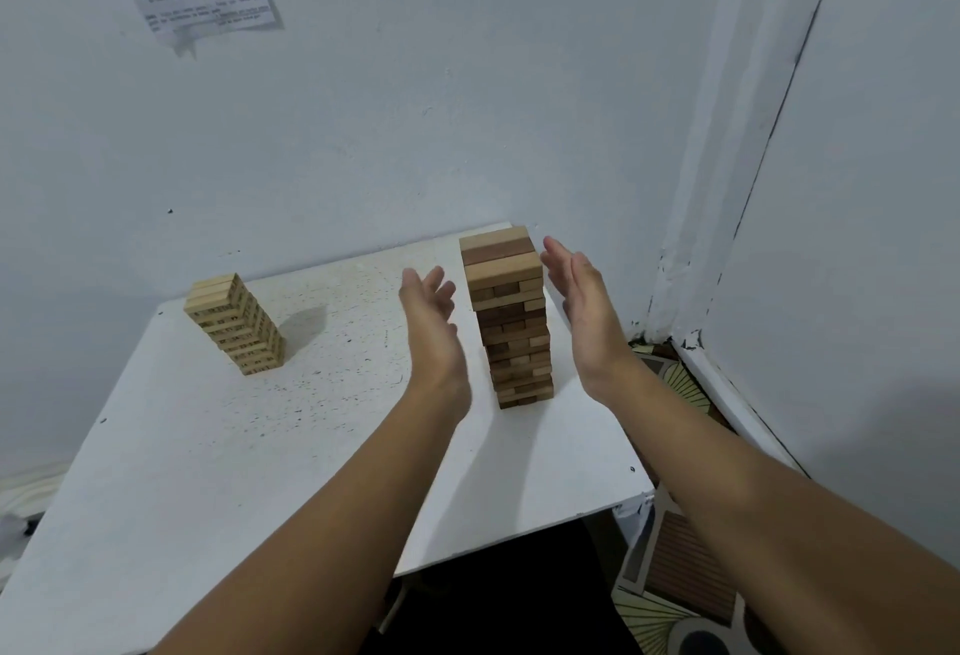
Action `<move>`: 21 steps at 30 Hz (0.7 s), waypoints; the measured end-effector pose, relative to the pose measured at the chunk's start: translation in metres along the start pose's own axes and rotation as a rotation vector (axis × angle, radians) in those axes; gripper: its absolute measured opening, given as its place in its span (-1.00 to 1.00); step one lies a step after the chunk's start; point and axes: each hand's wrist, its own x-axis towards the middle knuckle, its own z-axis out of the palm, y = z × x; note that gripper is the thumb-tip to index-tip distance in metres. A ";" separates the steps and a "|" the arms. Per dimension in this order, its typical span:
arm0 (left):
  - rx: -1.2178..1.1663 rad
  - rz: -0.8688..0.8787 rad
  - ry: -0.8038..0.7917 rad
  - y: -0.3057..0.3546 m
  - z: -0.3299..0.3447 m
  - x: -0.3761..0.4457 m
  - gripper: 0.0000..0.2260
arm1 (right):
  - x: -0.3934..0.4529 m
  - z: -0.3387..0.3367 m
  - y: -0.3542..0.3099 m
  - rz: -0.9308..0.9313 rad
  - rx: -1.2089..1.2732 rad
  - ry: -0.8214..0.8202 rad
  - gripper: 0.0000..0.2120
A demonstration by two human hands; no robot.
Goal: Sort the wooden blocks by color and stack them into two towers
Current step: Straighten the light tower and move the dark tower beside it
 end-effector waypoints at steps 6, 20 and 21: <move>0.727 -0.029 -0.238 -0.020 -0.065 0.023 -0.54 | 0.000 -0.060 0.030 0.172 -0.423 -0.159 -0.49; 1.179 -0.009 -0.446 -0.047 -0.053 0.040 -0.15 | 0.014 -0.058 0.040 0.234 -1.041 -0.433 -0.06; 1.189 -0.002 -0.429 -0.049 -0.052 0.042 -0.16 | 0.015 -0.057 0.039 0.243 -1.036 -0.425 -0.07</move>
